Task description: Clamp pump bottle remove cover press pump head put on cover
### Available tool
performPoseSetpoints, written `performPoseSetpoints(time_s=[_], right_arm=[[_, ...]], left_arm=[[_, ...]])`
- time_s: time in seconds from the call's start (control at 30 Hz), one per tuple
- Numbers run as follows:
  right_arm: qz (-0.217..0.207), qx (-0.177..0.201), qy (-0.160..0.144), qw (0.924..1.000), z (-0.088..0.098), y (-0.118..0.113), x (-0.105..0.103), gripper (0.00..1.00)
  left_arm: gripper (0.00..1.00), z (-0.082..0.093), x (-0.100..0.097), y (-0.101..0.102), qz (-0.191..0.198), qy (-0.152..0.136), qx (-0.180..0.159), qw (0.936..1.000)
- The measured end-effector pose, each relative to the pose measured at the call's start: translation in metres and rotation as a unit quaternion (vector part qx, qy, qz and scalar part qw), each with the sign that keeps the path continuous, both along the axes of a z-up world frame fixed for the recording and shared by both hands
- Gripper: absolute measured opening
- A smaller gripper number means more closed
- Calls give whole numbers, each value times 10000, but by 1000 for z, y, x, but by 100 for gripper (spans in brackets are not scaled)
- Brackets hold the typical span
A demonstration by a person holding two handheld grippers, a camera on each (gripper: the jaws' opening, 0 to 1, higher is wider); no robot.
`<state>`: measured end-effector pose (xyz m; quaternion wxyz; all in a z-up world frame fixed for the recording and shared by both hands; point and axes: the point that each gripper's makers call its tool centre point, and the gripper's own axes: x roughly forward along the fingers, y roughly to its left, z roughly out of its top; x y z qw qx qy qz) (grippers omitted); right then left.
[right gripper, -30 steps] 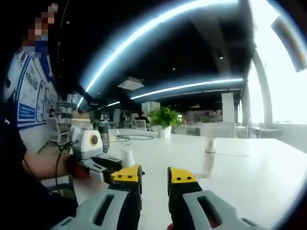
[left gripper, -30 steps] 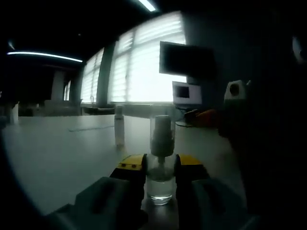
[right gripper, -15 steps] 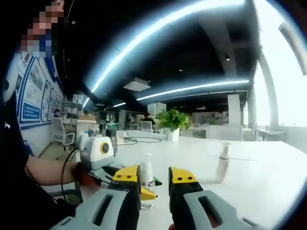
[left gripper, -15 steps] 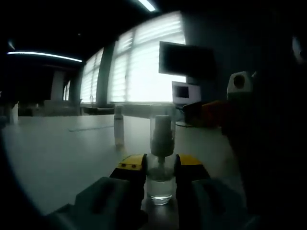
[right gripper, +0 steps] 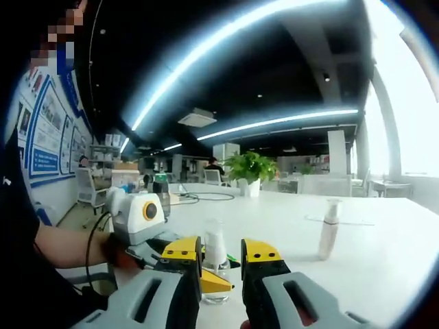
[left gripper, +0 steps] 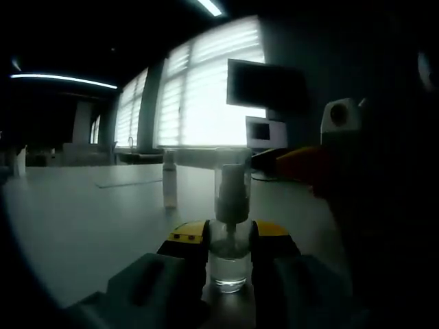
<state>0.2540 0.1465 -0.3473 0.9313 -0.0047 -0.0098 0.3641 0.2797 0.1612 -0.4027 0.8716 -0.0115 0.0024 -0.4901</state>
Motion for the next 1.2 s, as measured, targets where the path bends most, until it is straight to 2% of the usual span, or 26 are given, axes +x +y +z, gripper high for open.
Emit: performPoseSetpoints(time_s=[0.53,1.2], right_arm=[[71,-239,-22,9997,-2,21,8,17],[98,-423,-14,9991,-10,29,11,11]], left_arm=[[15,0,-2,-2,-15,-7,10,10000],[15,0,-3,-2,-35,-22,31,10000]])
